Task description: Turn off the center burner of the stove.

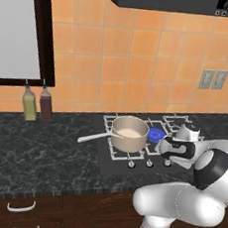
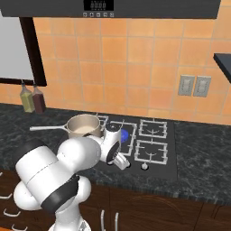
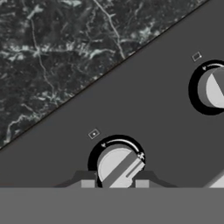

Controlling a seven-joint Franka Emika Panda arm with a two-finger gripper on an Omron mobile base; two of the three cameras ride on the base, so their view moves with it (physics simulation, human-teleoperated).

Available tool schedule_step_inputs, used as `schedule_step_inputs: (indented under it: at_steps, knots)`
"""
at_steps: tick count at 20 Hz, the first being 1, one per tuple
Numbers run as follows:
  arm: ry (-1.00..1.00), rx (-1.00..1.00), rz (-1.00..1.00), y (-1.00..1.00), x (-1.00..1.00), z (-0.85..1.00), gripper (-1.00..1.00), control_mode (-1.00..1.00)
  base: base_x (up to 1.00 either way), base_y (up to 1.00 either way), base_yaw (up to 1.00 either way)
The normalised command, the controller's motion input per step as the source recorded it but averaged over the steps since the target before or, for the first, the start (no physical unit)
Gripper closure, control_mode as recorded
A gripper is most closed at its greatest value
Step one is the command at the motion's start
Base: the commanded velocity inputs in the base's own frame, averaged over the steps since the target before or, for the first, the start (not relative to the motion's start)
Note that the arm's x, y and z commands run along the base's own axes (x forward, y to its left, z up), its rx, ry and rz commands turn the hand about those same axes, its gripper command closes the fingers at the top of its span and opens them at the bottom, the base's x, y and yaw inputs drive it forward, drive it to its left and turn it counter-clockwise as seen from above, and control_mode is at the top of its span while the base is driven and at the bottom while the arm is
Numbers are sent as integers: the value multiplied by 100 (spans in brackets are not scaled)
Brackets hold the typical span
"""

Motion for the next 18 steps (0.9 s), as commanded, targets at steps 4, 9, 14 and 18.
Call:
schedule_step_inputs:
  at_steps: [4,9,14,18]
  knots:
    - [0,0,-1,1,-3,-7,100,-100,0,0,0]
    - [0,0,-21,27,-23,-36,100,-100,0,0,0]
    - [0,0,-29,47,-26,-51,100,-100,0,0,0]
    - [-2,0,-27,52,-28,-59,100,-100,0,0,0]
